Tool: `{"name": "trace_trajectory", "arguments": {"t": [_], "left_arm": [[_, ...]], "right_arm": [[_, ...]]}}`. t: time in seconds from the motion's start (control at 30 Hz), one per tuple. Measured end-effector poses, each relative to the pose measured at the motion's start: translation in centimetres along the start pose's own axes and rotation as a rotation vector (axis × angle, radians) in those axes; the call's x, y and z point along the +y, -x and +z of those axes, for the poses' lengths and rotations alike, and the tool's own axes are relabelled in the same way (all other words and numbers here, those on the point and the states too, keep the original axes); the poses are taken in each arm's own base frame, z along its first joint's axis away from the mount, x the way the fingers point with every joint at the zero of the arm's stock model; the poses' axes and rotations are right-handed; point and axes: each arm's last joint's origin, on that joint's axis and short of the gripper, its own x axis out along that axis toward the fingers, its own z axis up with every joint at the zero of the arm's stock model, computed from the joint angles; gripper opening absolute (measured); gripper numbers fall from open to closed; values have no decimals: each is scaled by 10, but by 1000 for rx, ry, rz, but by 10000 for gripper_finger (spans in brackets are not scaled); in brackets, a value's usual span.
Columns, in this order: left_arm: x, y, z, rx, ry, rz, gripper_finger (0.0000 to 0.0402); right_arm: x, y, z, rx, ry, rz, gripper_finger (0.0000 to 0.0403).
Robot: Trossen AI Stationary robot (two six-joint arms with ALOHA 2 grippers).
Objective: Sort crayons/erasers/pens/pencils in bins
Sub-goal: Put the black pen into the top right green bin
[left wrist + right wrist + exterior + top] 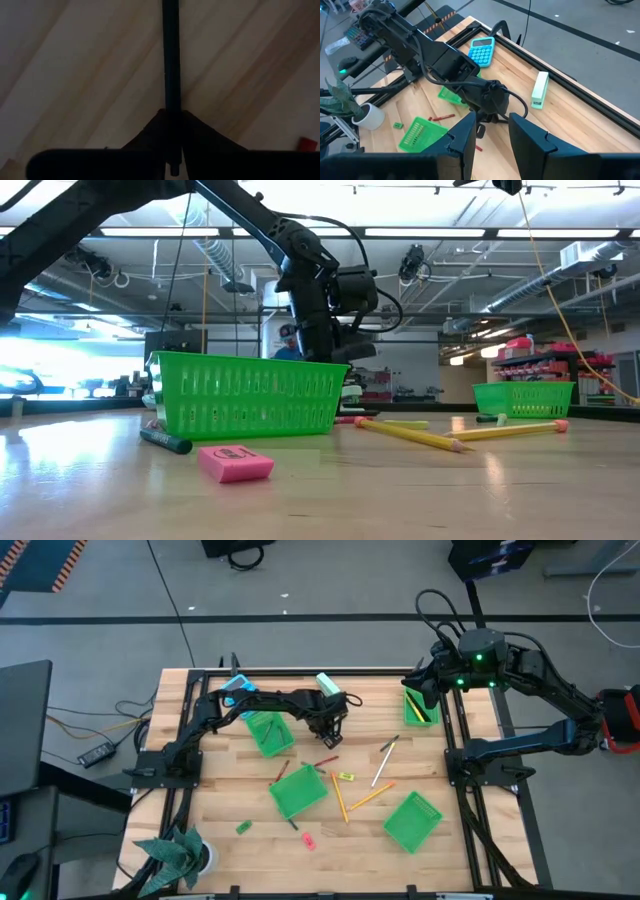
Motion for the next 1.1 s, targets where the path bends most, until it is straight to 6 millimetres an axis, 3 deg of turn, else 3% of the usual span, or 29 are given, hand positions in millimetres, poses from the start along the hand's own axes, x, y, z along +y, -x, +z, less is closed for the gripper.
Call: {"name": "trace_trajectory", "arguments": {"t": [0.33,0.47,0.77,1.1], "left_arm": [[0,-1,0,8,-3,-15,52],[0,-1,0,10,-18,-22,37],[-1,9,0,-3,-62,-50,37],[2,64,8,-121,-65,-94,13]], "right_arm": [[0,0,0,1,-21,0,122],[0,0,0,0,-24,0,122],[0,0,0,0,-72,0,122],[-1,2,-1,-8,-122,-16,122]]}}
